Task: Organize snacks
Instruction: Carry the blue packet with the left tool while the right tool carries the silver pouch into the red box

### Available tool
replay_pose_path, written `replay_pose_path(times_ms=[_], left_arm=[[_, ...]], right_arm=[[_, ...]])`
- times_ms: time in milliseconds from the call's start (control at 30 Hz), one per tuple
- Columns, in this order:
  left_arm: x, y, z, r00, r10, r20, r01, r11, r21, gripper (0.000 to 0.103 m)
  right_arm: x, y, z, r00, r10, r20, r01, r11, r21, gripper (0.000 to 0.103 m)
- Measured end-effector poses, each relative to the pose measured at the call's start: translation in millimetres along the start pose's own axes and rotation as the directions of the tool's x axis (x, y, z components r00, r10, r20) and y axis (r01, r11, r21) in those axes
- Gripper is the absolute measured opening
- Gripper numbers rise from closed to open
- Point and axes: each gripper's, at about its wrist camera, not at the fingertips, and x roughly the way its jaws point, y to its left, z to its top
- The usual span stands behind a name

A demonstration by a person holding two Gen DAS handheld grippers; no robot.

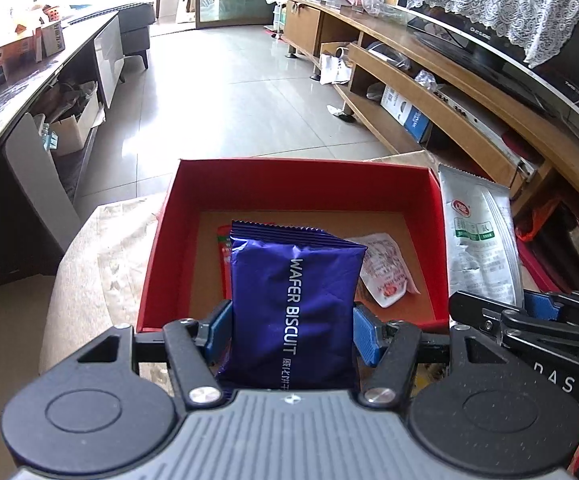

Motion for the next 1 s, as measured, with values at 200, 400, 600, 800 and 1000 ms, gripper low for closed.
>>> replay_pose_path(times_ms=[200,400,600,800,1000], left_arm=[[11.6,1.7,11.1,1.0,0.012,0.003,-0.012,1.0,-0.013,0.056],[25.3,4.8,20.3,1.0,0.03,-0.002,-0.03,0.999,-0.03,0.057],[38.9,5.2,26.4,0.999,0.046,-0.015,-0.047,0.998,-0.034,0.057],[57.0,4.4,29.4,0.997,0.068,-0.03,-0.069,0.997,-0.03,0.057],[75.1,3.4,26.8,0.993,0.101,-0.06,-0.102,0.995,-0.014,0.057]], right_arm=[[9.8,-2.3,8.2,1.0,-0.007,0.0,0.007,1.0,0.001,0.044],[23.6,-2.4,17.8,1.0,-0.01,-0.003,0.01,1.0,-0.004,0.044],[42.9,-5.9,25.7,1.0,-0.014,-0.018,0.014,1.0,0.004,0.044],[62.2,-4.7,25.1,0.999,-0.011,-0.046,0.011,1.0,-0.004,0.044],[78.1,-3.7,22.5,0.997,-0.023,-0.076,0.022,1.0,-0.022,0.044]])
